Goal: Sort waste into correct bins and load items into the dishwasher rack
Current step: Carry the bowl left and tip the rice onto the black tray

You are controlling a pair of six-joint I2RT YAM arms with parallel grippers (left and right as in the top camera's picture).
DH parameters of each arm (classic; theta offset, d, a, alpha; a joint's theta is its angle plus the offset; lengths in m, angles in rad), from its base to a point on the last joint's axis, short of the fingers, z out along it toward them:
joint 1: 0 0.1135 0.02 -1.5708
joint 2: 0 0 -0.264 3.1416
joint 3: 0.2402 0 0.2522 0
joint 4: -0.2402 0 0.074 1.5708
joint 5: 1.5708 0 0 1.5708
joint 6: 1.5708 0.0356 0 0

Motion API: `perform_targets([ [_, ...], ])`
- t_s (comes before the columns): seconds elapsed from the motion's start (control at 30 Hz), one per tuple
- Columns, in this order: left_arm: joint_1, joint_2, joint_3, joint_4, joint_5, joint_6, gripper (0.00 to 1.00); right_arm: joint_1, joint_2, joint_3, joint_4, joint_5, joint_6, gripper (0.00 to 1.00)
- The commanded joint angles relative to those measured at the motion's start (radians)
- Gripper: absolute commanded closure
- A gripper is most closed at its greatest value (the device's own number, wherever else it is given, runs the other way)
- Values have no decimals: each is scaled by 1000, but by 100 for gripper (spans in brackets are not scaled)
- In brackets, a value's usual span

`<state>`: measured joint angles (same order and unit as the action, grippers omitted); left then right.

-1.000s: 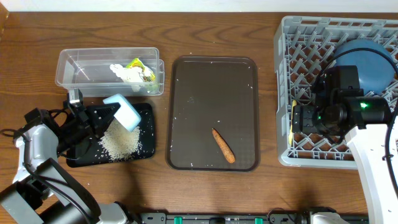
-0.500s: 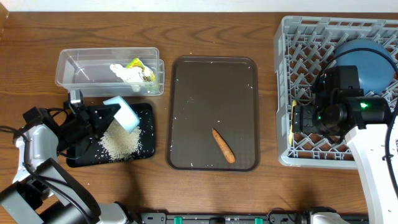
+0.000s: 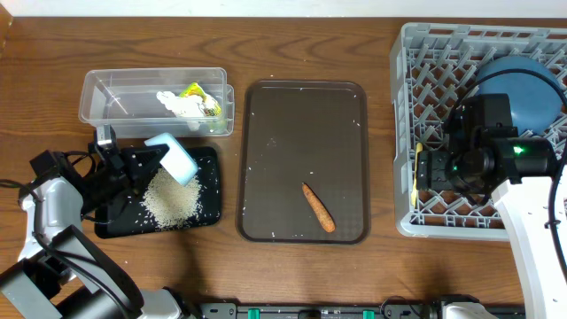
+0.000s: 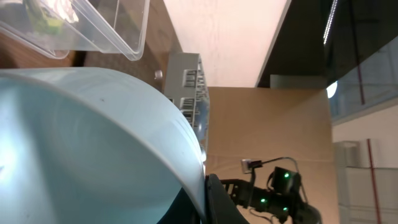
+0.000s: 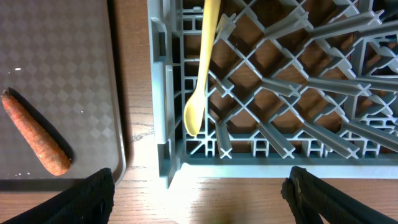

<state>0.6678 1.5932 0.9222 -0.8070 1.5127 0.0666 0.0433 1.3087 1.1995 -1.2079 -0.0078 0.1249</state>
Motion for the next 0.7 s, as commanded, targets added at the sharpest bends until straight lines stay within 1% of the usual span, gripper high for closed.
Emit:
perform_targets([
  [0.0, 6, -19, 6, 4, 55, -19, 94, -11, 0, 14, -1, -4, -7, 13],
  [0.03, 6, -19, 6, 16, 29, -21, 94, -11, 0, 14, -1, -4, -8, 13],
  [0.07, 8, -19, 6, 21, -33, -58, 94, -11, 0, 14, -1, -4, -7, 13],
  [0.1, 9, -18, 5, 19, -63, -106, 94, -11, 0, 14, -1, -4, -8, 13],
  [0.13, 10, -19, 5, 15, -22, -102, 94, -11, 0, 14, -1, -4, -7, 13],
  [0.17, 9, -19, 4, 13, 63, -44, 94, -11, 0, 14, 0, -4, -7, 13],
  [0.23, 10, -18, 5, 25, 25, -39, 94, -11, 0, 14, 0, -4, -7, 13],
  [0.27, 12, -18, 5, 28, -34, -80, 94, -11, 0, 14, 0, -4, -7, 13],
  [0.3, 13, -18, 5, 27, -60, -121, 94, -11, 0, 14, -1, -4, -8, 13],
  [0.43, -11, -23, 5, 13, -56, -105, 94, -11, 0, 14, 0, -4, -7, 13],
  [0.57, -69, -50, 6, 14, -65, -105, 94, -11, 0, 14, 0, -4, -7, 13],
  [0.67, -152, -96, 13, 13, -138, -106, 94, -11, 0, 14, 0, -4, -7, 13],
])
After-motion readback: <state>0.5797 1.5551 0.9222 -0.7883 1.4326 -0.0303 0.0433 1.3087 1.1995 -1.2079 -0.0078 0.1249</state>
